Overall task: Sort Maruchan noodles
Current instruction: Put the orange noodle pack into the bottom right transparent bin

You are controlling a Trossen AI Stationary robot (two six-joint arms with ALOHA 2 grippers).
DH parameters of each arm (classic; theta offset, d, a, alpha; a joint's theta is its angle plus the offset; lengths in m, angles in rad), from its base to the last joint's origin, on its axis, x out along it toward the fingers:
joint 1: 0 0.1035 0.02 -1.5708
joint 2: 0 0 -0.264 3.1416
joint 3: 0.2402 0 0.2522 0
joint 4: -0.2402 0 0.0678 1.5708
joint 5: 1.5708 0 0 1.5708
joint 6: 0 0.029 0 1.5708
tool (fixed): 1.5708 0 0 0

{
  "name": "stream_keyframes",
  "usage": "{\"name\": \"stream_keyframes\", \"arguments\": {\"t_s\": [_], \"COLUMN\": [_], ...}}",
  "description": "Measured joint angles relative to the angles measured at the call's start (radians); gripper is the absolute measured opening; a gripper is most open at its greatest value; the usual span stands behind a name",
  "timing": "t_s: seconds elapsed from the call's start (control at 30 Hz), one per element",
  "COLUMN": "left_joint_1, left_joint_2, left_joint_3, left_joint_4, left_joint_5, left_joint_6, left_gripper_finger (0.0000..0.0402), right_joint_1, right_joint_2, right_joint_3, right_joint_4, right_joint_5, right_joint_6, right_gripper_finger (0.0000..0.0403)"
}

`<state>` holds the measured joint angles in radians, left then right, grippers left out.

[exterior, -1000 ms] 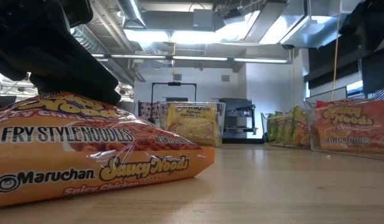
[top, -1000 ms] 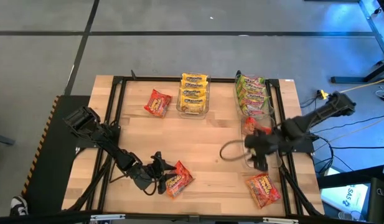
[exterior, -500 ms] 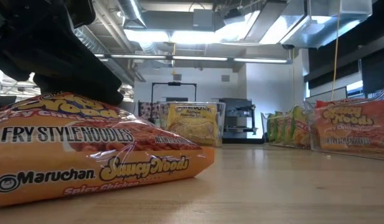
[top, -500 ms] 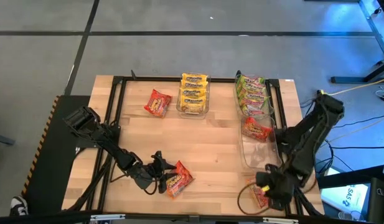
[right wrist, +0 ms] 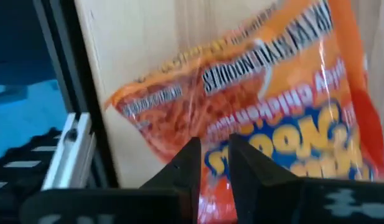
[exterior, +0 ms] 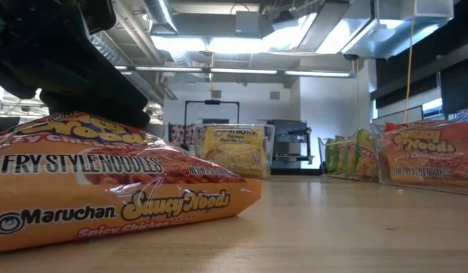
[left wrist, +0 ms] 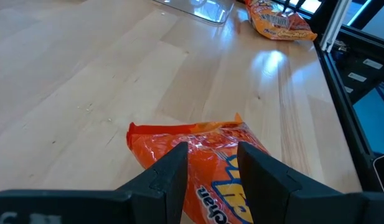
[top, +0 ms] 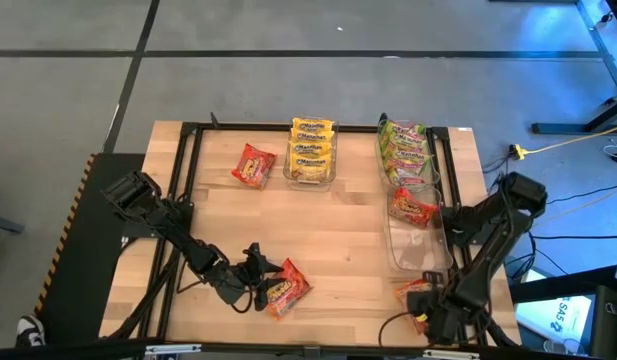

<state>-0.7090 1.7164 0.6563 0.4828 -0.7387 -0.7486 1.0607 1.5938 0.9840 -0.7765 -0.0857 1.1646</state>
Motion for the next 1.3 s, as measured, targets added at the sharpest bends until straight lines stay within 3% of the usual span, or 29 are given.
{"name": "stream_keyframes", "arguments": {"t_s": [0.33,0.5,0.6,0.73,0.9,1.07,1.3], "left_joint_1": [0.0,0.0,0.0,0.0,0.0,0.0,0.012], "left_joint_2": [0.0,0.0,0.0,0.0,0.0,0.0,0.0], "left_joint_3": [0.0,0.0,0.0,0.0,0.0,0.0,0.0], "left_joint_4": [-0.003,-0.003,-0.003,-0.003,-0.003,-0.003,0.002], "left_joint_5": [0.0,0.0,0.0,0.0,0.0,0.0,0.0], "left_joint_6": [0.0,0.0,0.0,0.0,0.0,0.0,0.0], "left_gripper_finger": [0.0134,0.0134,0.0134,0.0134,0.0134,0.0134,0.0134], "right_joint_1": [-0.072,-0.129,-0.108,-0.046,0.043,0.046,-0.047], "right_joint_2": [0.023,0.028,0.018,0.016,0.017,0.017,0.022], "right_joint_3": [0.0,0.011,0.06,0.099,0.034,-0.058,-0.057], "right_joint_4": [0.095,0.095,0.068,-0.061,-0.122,0.02,0.196], "right_joint_5": [0.284,0.196,0.126,-0.019,-0.082,-0.063,0.125], "right_joint_6": [-0.169,-0.228,-0.217,-0.069,0.063,0.077,-0.057], "right_gripper_finger": [0.0049,0.0049,0.0049,0.0049,0.0049,0.0049,0.0049]}}
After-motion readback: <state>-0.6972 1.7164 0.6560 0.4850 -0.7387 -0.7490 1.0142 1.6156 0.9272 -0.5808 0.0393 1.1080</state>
